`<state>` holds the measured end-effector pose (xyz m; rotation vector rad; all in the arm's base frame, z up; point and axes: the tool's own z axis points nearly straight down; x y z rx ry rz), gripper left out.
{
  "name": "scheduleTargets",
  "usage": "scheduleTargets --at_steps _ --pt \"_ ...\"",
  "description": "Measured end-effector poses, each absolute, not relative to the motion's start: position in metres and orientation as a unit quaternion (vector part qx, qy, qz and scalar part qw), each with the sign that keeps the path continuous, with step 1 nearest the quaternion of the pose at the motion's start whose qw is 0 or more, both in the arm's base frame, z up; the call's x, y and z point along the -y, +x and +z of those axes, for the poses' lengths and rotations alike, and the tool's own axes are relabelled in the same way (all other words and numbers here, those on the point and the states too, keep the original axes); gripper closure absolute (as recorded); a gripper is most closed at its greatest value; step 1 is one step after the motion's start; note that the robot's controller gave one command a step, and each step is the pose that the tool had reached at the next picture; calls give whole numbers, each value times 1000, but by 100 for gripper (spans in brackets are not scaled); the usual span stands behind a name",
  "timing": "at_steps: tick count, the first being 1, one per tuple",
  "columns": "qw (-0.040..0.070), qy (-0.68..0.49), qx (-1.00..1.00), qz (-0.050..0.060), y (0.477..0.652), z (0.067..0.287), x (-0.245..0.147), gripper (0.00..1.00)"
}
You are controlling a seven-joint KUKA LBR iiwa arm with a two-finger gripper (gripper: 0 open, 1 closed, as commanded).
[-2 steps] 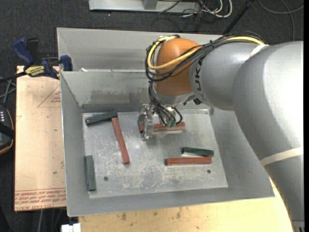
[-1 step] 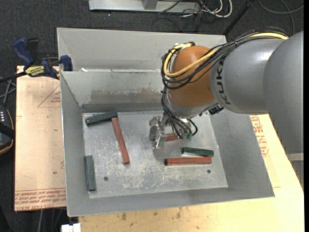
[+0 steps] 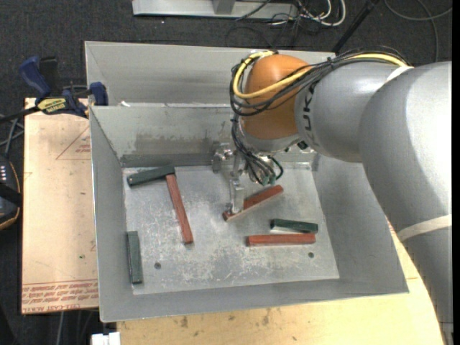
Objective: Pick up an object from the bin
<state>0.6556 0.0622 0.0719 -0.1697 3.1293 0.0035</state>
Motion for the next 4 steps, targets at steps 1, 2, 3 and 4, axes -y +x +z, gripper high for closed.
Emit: scheduleTargets --at_steps 1,2,3,4 --pt "3 -54 -999 1 654 72 -62 0" --pt "1 -56 -998 1 650 102 -26 0" --pt "4 -60 -998 0 598 82 3 0" --pt "2 -181 -984 1 597 78 37 100"
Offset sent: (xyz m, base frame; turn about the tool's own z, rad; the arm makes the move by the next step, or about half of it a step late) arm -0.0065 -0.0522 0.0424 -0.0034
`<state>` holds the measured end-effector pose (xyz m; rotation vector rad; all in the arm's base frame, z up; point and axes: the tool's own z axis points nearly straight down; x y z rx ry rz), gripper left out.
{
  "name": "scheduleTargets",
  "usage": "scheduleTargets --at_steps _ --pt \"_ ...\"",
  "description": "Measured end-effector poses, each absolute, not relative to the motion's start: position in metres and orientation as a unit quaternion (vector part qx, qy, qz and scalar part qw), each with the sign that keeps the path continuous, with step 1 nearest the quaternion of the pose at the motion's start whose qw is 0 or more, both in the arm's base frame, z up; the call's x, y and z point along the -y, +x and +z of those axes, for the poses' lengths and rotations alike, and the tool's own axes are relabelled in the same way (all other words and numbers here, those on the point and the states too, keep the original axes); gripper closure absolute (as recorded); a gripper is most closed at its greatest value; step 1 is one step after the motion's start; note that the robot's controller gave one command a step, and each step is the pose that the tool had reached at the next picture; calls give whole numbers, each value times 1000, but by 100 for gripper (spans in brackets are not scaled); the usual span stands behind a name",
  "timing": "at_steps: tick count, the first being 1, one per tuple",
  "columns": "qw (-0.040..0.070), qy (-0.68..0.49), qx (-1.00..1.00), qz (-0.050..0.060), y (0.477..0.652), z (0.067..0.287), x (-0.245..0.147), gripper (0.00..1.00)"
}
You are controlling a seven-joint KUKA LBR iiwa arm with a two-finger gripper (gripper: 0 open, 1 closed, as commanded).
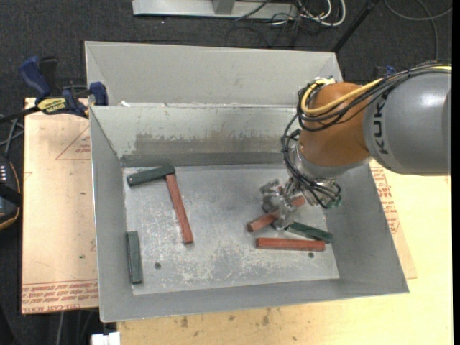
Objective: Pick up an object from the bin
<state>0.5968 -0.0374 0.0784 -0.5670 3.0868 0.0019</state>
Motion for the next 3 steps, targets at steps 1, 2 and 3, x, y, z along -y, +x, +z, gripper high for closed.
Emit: scheduleTargets --at_steps 1,2,3 --pt "2 -181 -984 1 597 78 37 100" --pt "1 -180 -984 1 617 105 43 100" --pt "2 -199 -980 0 595 215 25 100"
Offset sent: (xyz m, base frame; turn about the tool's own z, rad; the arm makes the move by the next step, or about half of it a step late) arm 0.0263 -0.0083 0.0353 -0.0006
